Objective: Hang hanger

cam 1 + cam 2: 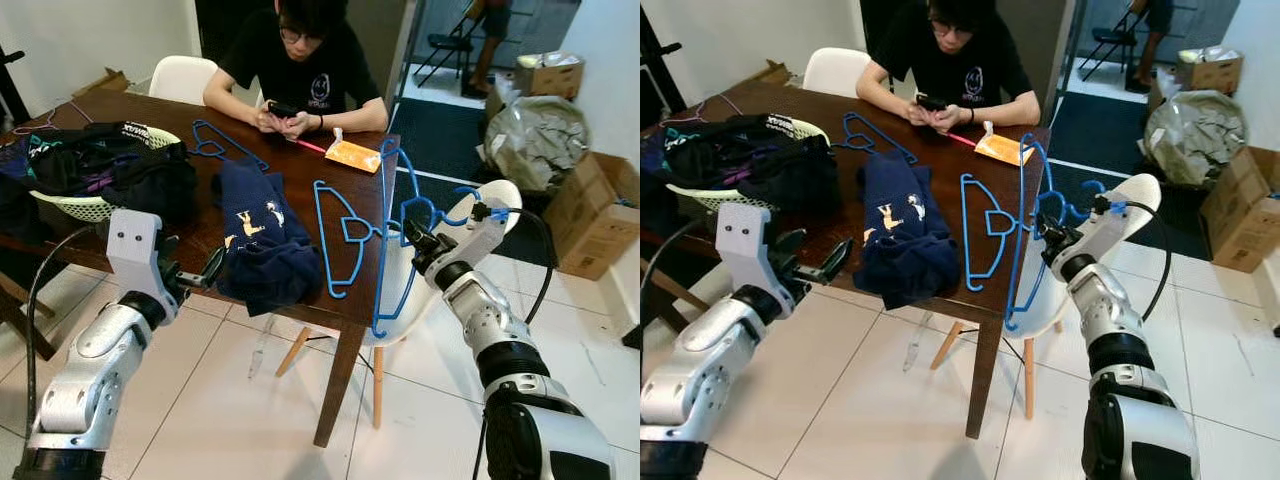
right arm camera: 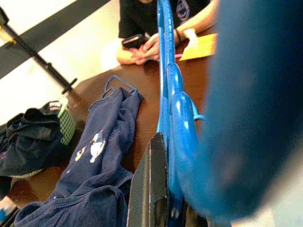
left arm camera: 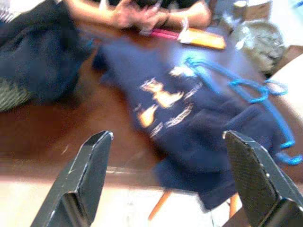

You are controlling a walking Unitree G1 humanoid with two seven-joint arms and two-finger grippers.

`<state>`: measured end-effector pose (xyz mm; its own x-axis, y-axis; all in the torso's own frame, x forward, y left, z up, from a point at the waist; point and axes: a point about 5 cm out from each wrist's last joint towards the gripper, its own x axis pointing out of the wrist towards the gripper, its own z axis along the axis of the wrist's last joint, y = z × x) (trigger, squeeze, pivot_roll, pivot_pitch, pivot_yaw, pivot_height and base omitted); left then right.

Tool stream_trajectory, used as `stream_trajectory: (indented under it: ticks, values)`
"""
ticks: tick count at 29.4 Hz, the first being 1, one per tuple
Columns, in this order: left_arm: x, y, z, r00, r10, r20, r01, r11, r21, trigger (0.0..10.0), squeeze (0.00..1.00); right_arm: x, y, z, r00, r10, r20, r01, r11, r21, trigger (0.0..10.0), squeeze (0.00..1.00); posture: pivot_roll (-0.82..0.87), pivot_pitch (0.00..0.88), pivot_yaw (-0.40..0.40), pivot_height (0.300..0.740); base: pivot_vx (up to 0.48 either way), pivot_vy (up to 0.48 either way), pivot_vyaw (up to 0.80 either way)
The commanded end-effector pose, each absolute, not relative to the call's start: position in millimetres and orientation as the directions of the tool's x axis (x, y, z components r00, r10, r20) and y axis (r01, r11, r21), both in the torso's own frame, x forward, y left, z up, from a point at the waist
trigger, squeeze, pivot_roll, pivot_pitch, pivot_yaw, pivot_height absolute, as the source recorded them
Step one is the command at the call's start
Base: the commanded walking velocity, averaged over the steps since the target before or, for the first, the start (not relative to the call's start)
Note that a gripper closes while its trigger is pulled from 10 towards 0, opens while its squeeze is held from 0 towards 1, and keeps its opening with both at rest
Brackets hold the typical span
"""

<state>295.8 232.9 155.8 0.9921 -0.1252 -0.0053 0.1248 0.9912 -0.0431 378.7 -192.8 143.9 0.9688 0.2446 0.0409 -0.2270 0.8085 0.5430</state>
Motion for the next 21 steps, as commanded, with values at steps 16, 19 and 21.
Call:
stream_trajectory:
  ticks: [16, 19, 21]
  values:
    - [337, 254, 138, 0.987, -0.144, -0.074, 0.129, 0.975, -0.179, 10.0, 0.0, 379, -199, 146, 0.971, 0.235, 0.031, -0.216, 0.824, 0.524, 10.0, 0.0, 0.07, 0.009, -0.074, 0.74, 0.0, 0.0, 0.0]
    - [341, 248, 138, 0.98, -0.187, -0.065, 0.173, 0.969, -0.175, 10.0, 0.0, 379, -198, 145, 0.97, 0.242, 0.021, -0.218, 0.828, 0.517, 10.0, 0.0, 0.07, 0.006, -0.075, 0.74, 0.0, 0.0, -0.79]
    - [342, 244, 139, 0.979, -0.195, -0.057, 0.182, 0.967, -0.18, 10.0, 0.0, 379, -198, 144, 0.969, 0.245, 0.018, -0.219, 0.828, 0.516, 10.0, 0.0, 0.08, 0.003, -0.078, 0.74, 0.0, 0.0, -0.79]
